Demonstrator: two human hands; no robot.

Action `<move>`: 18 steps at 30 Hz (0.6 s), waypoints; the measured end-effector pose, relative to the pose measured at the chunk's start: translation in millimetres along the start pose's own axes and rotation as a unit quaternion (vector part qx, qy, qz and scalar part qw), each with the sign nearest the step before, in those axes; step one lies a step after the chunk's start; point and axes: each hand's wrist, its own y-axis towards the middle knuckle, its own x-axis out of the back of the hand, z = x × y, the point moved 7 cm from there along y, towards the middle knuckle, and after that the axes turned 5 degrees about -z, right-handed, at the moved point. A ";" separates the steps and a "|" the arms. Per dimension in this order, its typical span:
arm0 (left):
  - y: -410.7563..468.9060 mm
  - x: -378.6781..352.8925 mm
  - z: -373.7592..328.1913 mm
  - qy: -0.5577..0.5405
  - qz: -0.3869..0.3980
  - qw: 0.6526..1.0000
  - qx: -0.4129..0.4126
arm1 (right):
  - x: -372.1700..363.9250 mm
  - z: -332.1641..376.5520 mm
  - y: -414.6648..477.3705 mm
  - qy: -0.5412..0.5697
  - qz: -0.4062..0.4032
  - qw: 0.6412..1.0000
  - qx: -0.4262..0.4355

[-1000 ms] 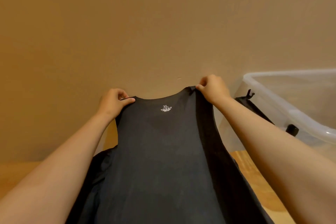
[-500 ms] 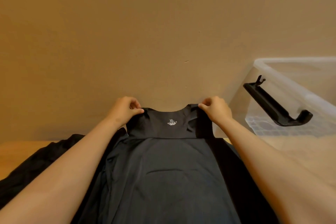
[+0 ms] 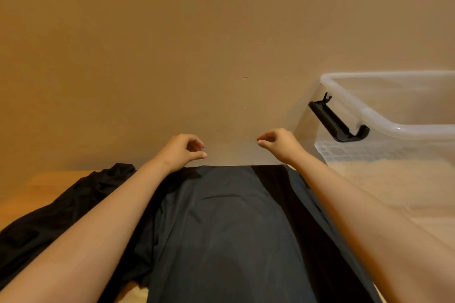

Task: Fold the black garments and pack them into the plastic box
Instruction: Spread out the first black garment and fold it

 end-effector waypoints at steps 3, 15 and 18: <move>-41.3 1.7 -23.8 -0.011 0.024 0.999 -0.021 | 7.3 17.3 -39.3 0.012 0.021 1.000 0.019; -234.2 -19.2 -77.5 -0.036 0.053 0.996 -0.068 | 5.2 45.7 -261.2 0.042 0.088 0.989 0.108; -271.2 -23.5 -73.7 -0.046 0.013 0.995 -0.083 | 1.8 43.6 -303.4 0.027 0.094 0.988 0.123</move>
